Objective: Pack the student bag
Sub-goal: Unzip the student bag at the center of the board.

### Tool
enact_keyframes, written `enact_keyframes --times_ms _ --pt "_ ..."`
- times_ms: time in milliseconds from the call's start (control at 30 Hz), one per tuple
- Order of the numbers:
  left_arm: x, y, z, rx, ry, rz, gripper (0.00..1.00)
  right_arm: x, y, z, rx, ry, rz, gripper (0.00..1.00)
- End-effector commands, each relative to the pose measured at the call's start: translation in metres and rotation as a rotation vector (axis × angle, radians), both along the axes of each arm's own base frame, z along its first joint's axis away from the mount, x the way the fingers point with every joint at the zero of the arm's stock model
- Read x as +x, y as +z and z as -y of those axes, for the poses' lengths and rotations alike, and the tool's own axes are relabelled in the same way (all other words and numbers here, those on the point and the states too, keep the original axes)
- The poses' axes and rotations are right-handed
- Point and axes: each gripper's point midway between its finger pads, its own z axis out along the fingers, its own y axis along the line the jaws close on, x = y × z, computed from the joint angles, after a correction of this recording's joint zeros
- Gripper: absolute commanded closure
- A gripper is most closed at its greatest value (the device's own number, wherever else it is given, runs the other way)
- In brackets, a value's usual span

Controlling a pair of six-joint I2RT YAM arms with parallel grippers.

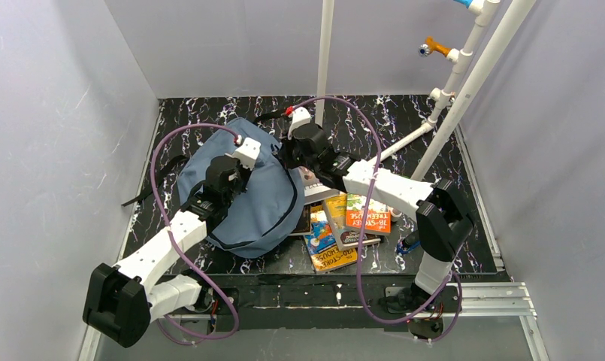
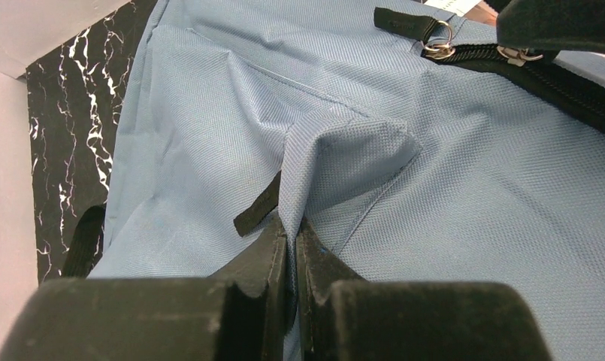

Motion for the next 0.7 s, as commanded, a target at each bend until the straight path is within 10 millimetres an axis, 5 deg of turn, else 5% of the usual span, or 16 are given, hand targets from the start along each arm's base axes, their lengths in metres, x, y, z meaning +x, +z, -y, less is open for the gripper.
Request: enact_keyframes --times_ms 0,167,200,300,367,433,533,567,667 --pt "0.012 0.031 -0.019 -0.011 0.130 0.087 1.00 -0.004 0.028 -0.014 0.098 0.072 0.040 0.99" --pt "0.027 0.025 -0.062 0.060 0.448 0.055 1.00 -0.025 0.022 -0.007 0.077 0.158 0.041 0.99" --pt "0.027 0.010 -0.079 0.044 0.545 -0.044 1.00 -0.048 0.009 0.001 0.088 0.215 -0.006 0.99" --pt "0.035 -0.003 -0.067 -0.081 0.514 -0.140 1.00 -0.117 0.013 0.007 0.199 0.316 -0.075 0.99" --pt "0.034 -0.010 -0.058 -0.104 0.479 -0.181 1.00 -0.135 0.021 0.016 0.277 0.321 -0.096 0.99" --pt "0.033 -0.013 -0.040 -0.139 0.385 -0.233 1.00 -0.127 0.016 0.027 0.240 0.258 -0.088 0.99" --pt "-0.001 0.000 -0.026 -0.322 0.414 -0.332 0.35 -0.128 0.030 0.021 0.273 0.290 -0.052 0.99" --pt "-0.020 0.014 -0.014 -0.445 0.403 -0.377 0.27 -0.131 0.028 0.023 0.269 0.308 -0.041 0.99" --pt "-0.042 0.043 0.008 -0.639 0.400 -0.457 0.27 -0.136 0.024 0.025 0.276 0.333 -0.029 0.99"
